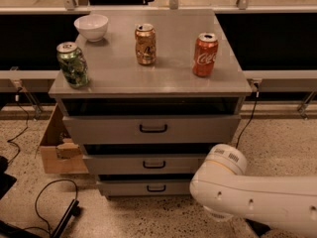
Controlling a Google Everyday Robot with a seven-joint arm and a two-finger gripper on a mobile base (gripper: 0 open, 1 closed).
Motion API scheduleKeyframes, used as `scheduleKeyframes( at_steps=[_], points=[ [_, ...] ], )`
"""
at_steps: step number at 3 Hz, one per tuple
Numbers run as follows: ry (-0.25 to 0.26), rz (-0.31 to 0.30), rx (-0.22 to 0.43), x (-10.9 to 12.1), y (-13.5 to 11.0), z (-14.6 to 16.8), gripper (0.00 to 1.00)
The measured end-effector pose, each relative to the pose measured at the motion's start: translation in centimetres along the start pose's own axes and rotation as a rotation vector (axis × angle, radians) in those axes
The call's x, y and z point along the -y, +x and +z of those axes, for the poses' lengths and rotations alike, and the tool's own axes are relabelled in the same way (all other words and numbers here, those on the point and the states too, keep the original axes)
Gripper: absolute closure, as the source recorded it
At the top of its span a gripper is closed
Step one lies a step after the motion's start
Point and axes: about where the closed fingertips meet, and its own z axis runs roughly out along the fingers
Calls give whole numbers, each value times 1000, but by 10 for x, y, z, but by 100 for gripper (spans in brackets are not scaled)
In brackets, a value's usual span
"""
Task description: Close middle drawer
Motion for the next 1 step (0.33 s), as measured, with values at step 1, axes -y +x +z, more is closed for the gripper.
scheduleKeyframes(
  at_steps=[1],
  points=[
    [44, 31, -69, 4, 25, -29, 74]
  ],
)
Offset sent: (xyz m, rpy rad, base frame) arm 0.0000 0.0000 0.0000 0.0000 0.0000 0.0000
